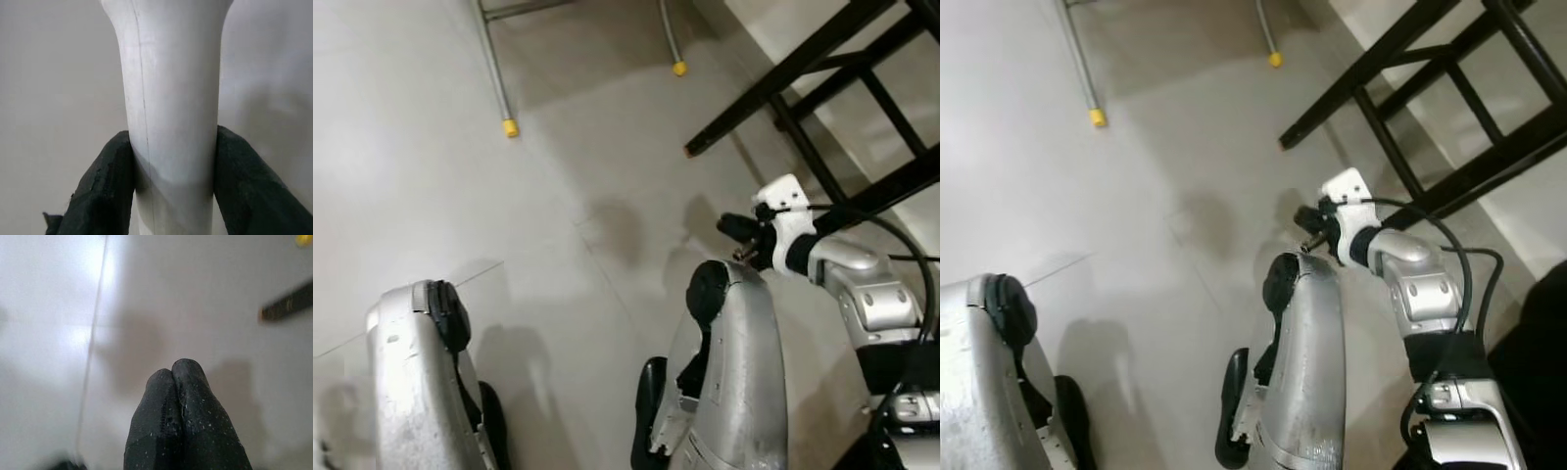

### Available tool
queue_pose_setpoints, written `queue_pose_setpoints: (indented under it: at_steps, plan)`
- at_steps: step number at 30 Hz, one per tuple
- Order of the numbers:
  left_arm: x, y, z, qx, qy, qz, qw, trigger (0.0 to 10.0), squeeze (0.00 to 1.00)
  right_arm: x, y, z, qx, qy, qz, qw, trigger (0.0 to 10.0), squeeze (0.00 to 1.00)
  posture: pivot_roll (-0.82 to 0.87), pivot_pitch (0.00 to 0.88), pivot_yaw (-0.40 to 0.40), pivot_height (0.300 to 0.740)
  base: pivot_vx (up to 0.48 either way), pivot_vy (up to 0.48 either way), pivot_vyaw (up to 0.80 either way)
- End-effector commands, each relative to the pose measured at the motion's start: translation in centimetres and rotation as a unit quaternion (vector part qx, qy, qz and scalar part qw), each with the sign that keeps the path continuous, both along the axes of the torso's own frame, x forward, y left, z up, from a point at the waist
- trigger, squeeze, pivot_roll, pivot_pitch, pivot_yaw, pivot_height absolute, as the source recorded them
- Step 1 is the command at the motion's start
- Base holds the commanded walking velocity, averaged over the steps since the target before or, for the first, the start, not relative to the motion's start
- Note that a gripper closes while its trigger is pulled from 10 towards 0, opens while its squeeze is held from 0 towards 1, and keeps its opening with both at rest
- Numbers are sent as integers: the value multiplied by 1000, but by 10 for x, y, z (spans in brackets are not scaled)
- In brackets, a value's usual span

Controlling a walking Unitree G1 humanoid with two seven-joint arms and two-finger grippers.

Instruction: Building children table

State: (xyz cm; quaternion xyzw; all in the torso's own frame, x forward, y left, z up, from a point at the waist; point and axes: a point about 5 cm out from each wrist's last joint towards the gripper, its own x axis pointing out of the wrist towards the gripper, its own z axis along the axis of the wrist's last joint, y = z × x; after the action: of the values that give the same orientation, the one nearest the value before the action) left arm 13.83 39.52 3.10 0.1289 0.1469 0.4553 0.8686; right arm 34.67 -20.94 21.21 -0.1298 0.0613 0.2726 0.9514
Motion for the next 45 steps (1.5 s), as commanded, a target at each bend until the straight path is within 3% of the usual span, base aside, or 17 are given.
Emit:
queue_pose_setpoints:
  at_steps: [1,5,7,8,10,11,13,14,17,18,20,28,31,36,38,39,45]
  plan:
    - [-8,21,29,59,-21,19,998,0,0,-1,8,-2,36,-2,23,999,10000,0,-85,336,-123,315,0,0,0]
    - [4,32,65,106,-68,2,992,0,0,0,16,3,51,-19,40,998,10000,0,-57,306,-111,325,0,0,0]
    - [21,32,96,140,-110,-31,984,0,0,1,23,7,63,-37,51,996,10000,0,-34,275,-97,335,0,0,0]
    - [21,32,96,140,-110,-31,984,0,0,1,23,7,63,-37,51,996,10000,0,-34,275,-97,335,0,0,0]
    - [59,12,143,159,-189,-128,960,0,0,1,37,19,91,-60,81,991,10000,0,-6,219,-74,345,0,0,0]
    - [59,12,143,159,-189,-128,960,0,0,1,37,19,91,-60,81,991,10000,0,-6,219,-74,345,0,0,0]
    - [89,-20,183,155,-257,-237,924,0,0,-3,50,31,115,-76,120,983,10000,0,4,194,-66,355,0,0,0]
    - [89,-20,183,155,-257,-237,924,0,0,-3,50,31,115,-76,120,983,10000,0,4,194,-66,355,0,0,0]
    - [109,-60,228,170,-290,-368,867,0,0,-12,65,38,131,-79,183,971,10000,0,26,148,-50,370,0,0,0]
    - [109,-60,228,170,-290,-368,867,0,0,-12,65,38,131,-79,183,971,10000,0,26,148,-50,375,0,0,0]
    - [112,-82,257,209,-284,-447,822,0,0,-20,75,35,136,-74,228,961,10000,0,49,109,-36,390,0,0,0]
    - [111,-99,274,229,-252,-525,780,0,0,-25,86,31,146,-67,264,951,10000,0,70,67,-21,420,0,0,0]
    - [102,-105,269,182,-214,-581,764,0,0,-31,91,27,150,-55,294,942,10000,0,75,43,-12,435,0,0,0]
    - [96,-104,264,152,-192,-608,755,0,0,-34,93,24,148,-49,311,938,10000,0,74,30,-10,445,0,0,0]
    - [91,-110,276,121,-212,-642,727,0,0,-33,94,18,154,-42,306,938,10000,0,77,4,-10,460,0,0,0]
    - [91,-110,276,121,-212,-642,727,0,0,-33,94,18,154,-42,306,938,10000,0,77,4,-10,460,0,0,0]
    - [88,-129,284,86,-225,-693,679,0,0,-33,94,3,161,-22,283,945,10000,0,74,0,-8,485,0,0,0]
